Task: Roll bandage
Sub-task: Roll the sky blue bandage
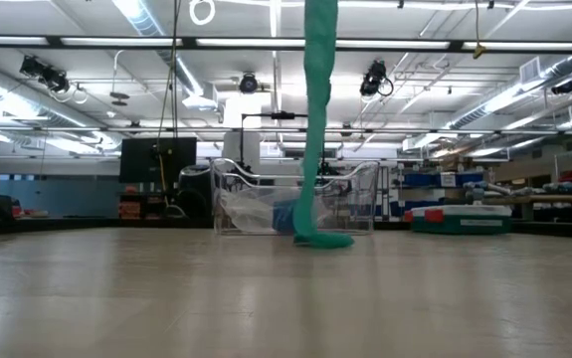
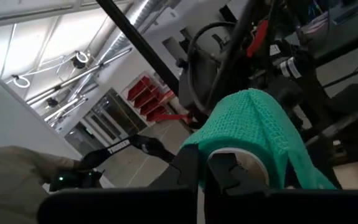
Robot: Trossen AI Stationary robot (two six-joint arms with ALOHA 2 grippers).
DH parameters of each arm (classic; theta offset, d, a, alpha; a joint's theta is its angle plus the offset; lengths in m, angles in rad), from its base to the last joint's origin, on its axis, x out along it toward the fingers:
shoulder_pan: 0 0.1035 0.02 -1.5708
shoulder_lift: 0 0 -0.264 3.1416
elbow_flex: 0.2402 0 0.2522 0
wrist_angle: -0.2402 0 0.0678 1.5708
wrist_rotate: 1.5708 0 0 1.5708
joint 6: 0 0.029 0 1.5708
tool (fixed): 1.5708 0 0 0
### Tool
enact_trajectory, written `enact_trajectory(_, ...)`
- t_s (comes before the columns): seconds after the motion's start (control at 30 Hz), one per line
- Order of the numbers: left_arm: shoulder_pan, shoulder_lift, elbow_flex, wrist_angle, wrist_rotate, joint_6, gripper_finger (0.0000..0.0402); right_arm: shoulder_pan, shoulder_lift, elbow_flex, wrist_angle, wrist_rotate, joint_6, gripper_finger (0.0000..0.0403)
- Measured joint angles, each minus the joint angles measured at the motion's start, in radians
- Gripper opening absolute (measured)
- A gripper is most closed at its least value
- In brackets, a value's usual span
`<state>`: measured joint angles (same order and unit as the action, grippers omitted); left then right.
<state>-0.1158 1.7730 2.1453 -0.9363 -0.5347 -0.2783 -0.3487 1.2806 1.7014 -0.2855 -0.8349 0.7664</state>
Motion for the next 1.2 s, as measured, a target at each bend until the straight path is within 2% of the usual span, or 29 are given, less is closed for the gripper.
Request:
enact_trajectory(0.27, 0.057, -0.012, 0.030, -0.017, -0.123, 0.110, 0.0004, 0.067, 0.007, 0.000, 0.004, -0.035, -0.002, 0.0000)
enact_trajectory(0.47, 0.134, -0.012, 0.039, 0.047, -0.121, 0.180, 0.0004, 0.143, 0.033, -0.001, -0.022, -0.083, -0.003, 0.0000)
enact_trajectory(0.57, 0.150, -0.011, 0.084, 0.086, -0.097, 0.211, 0.0004, 0.181, 0.042, -0.001, -0.103, -0.086, -0.013, 0.0000)
enact_trajectory(0.83, 0.126, -0.018, 0.211, 0.185, -0.082, 0.431, 0.0004, 0.200, 0.044, -0.002, -0.352, -0.005, -0.137, 0.0000)
enact_trajectory(0.97, 0.112, -0.039, 0.209, 0.285, -0.082, 0.518, 0.0005, 0.195, 0.043, -0.036, -0.359, -0.004, -0.159, 0.0000)
enact_trajectory(1.2, 0.105, -0.041, 0.211, 0.368, -0.088, 0.618, 0.0005, 0.184, 0.045, -0.171, -0.313, -0.064, -0.151, 0.0000)
